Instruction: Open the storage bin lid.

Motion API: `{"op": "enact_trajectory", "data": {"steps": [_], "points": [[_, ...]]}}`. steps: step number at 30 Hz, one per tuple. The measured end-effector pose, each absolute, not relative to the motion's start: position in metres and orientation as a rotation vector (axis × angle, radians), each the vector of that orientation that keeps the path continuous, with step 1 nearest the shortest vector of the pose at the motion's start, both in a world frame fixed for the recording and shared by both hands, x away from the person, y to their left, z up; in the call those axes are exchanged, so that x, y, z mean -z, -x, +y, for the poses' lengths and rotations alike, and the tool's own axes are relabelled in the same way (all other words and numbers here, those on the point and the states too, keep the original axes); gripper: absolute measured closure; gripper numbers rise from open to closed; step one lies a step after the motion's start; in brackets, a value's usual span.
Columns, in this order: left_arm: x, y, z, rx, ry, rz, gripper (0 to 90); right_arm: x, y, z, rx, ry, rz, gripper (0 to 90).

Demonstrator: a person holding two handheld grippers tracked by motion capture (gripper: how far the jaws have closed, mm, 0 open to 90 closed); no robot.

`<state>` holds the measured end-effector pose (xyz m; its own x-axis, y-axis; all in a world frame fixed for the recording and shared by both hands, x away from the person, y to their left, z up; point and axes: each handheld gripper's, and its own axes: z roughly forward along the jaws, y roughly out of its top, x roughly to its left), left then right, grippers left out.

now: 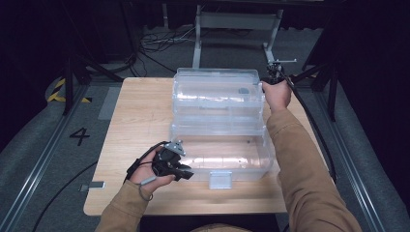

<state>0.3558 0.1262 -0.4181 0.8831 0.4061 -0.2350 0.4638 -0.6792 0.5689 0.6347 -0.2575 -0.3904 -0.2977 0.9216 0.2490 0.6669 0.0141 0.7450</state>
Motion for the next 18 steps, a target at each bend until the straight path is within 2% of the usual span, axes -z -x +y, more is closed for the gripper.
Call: {"op": "enact_trajectory", "data": {"steps": [1,4,5,15,18], "points": [[0.418,-0.356,0.126,0.120,-2.403,0.624,73.0,0.390,-0.634,-0.258,-1.168,-1.636,1.981,69.1],[0.418,-0.356,0.126,0.122,-2.404,0.627,73.0,0.390,-0.632,-0.260,-1.220,-1.625,1.953,66.4],[0.418,-0.356,0.126,0.124,-2.405,0.629,73.0,0.389,-0.630,-0.263,-1.223,-1.611,1.924,62.5],[0.417,-0.357,0.126,0.136,-2.402,0.644,72.1,0.368,-0.609,-0.276,-1.233,-1.498,1.945,55.7],[0.416,-0.356,0.124,0.141,-2.411,0.648,69.3,0.358,-0.599,-0.279,-1.270,-1.456,1.954,55.3]]}}
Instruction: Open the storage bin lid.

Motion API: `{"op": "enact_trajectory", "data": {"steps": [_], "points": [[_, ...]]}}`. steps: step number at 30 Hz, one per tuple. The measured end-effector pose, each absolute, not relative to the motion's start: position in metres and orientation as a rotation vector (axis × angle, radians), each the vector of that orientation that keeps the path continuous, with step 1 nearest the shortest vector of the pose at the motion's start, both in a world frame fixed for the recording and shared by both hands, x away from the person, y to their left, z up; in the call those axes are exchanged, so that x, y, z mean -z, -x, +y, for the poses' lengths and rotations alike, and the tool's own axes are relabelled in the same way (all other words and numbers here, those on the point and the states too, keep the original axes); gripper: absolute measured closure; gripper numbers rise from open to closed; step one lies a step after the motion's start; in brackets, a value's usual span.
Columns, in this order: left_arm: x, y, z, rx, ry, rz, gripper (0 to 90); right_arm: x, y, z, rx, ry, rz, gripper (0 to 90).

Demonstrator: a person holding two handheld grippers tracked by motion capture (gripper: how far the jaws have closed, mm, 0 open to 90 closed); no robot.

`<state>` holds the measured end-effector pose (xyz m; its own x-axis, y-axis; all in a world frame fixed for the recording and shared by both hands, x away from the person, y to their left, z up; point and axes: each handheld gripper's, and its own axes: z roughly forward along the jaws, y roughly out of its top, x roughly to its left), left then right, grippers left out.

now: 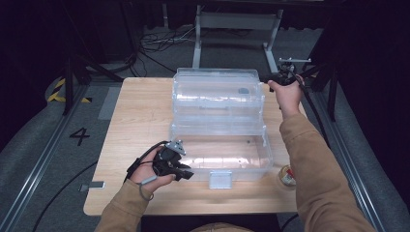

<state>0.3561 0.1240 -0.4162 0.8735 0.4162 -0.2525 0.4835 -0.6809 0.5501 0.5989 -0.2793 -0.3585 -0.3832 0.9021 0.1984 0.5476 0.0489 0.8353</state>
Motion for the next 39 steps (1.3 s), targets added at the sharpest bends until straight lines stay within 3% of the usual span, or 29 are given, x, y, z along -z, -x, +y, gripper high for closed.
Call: {"op": "enact_trajectory", "data": {"steps": [3,9,26,39], "points": [[0.415,-0.356,0.124,0.162,-2.415,0.641,62.7,0.351,-0.590,-0.284,-1.261,-1.408,1.973,55.3],[0.399,-0.358,0.136,0.184,-2.370,0.631,59.3,0.335,-0.553,-0.302,-1.291,-1.333,1.995,50.4],[0.373,-0.373,0.178,-0.043,-2.200,0.867,49.5,0.344,-0.448,-0.327,-1.363,-1.195,2.112,28.0],[0.360,-0.383,0.204,-0.157,-2.035,0.974,47.2,0.369,-0.407,-0.346,-1.337,-1.191,2.161,26.6]]}}
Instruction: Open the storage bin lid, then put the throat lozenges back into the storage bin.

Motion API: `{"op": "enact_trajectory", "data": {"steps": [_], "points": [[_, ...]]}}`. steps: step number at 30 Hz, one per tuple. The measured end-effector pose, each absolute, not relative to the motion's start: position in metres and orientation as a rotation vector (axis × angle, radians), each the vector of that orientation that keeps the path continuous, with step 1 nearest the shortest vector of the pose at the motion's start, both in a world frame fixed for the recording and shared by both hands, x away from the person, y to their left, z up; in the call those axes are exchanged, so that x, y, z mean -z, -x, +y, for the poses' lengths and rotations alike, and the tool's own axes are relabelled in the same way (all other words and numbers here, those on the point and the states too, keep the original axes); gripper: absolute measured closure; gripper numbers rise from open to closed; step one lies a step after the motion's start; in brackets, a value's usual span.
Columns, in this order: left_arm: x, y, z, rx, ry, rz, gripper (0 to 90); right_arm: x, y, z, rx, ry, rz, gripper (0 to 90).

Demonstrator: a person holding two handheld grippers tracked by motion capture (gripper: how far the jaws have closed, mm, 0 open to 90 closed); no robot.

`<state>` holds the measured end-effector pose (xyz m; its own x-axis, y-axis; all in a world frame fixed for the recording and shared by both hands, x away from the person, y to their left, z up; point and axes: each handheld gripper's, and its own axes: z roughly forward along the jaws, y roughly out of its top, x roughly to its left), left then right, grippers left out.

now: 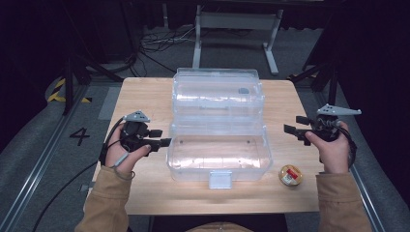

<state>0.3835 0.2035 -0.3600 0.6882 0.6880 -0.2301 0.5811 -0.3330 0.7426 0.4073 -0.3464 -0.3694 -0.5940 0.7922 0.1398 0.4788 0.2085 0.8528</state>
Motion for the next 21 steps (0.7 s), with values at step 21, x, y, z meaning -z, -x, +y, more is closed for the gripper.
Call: {"op": "enact_trajectory", "data": {"steps": [21], "points": [[0.378,-0.397,0.221,-0.226,-2.058,1.082,40.6,0.389,-0.382,-0.362,-1.144,-1.212,2.326,31.3]]}}
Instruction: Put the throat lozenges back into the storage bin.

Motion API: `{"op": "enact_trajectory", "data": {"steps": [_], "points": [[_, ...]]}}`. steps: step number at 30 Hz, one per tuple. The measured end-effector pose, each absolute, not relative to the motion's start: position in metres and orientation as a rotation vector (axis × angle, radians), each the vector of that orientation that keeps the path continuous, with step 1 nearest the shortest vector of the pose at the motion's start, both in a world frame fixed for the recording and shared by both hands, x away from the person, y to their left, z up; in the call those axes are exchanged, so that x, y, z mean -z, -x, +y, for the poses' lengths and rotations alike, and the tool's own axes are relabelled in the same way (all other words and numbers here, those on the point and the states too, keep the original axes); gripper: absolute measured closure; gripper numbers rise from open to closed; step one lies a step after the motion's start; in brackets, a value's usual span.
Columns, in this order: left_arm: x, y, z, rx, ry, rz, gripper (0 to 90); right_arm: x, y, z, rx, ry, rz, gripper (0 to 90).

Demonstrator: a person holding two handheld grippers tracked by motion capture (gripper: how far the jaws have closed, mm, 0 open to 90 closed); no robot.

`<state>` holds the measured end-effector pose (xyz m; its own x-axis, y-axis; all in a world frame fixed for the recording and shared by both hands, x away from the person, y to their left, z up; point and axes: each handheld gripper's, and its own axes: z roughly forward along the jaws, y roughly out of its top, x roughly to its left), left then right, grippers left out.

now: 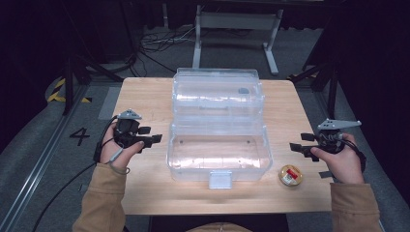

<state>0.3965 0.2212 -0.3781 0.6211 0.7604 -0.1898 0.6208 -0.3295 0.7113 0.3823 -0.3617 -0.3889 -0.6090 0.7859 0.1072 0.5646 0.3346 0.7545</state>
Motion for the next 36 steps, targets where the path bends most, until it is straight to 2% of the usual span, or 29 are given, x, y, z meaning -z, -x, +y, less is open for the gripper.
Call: {"op": "enact_trajectory", "data": {"steps": [9,36], "points": [[0.383,-0.399,0.219,-0.201,-2.099,1.086,40.3,0.401,-0.379,-0.364,-1.038,-1.238,2.431,31.5],[0.385,-0.398,0.220,-0.186,-2.138,1.079,39.0,0.443,-0.375,-0.346,-0.638,-1.220,2.831,22.9]]}}
